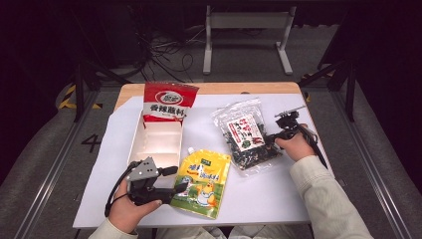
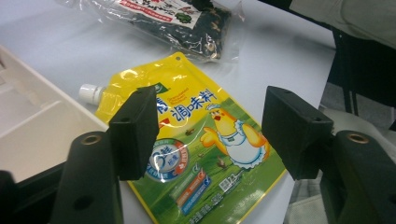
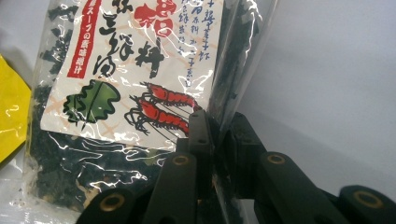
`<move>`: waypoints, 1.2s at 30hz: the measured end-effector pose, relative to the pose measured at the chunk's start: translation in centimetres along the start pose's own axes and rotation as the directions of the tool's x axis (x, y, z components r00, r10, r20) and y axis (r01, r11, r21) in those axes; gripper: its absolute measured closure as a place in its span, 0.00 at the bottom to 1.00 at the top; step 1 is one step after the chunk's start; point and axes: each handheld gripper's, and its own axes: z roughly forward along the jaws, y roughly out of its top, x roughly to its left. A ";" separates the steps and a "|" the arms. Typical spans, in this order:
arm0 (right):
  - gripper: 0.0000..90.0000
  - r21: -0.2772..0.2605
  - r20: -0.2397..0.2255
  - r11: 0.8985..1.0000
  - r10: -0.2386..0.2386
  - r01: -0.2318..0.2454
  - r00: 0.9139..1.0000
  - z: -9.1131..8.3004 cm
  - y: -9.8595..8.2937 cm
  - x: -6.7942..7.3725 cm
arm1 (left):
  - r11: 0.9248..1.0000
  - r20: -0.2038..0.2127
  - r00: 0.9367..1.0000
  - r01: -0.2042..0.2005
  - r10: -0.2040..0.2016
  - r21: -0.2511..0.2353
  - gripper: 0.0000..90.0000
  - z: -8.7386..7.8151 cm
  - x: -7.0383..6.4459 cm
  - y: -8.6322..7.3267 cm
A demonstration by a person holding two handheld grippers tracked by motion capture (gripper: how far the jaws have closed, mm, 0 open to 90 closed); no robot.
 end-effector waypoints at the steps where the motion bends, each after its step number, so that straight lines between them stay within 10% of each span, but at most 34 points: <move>1: 0.91 -0.003 0.003 1.000 -0.009 0.009 1.000 -0.1 -0.1 0.0 | 1.000 0.002 1.000 -0.004 0.004 -0.002 0.38 0.1 0.0 0.0; 17: 0.93 -0.210 0.027 0.974 -0.074 0.078 0.997 -4.1 -2.5 1.0 | 1.000 0.002 1.000 -0.002 0.002 -0.026 0.30 1.7 -0.2 1.0; 36: 0.94 -0.425 0.014 0.893 -0.157 0.148 0.987 -9.4 -5.6 4.9 | 0.998 0.029 0.999 0.033 -0.031 -0.052 0.30 3.9 -0.3 2.8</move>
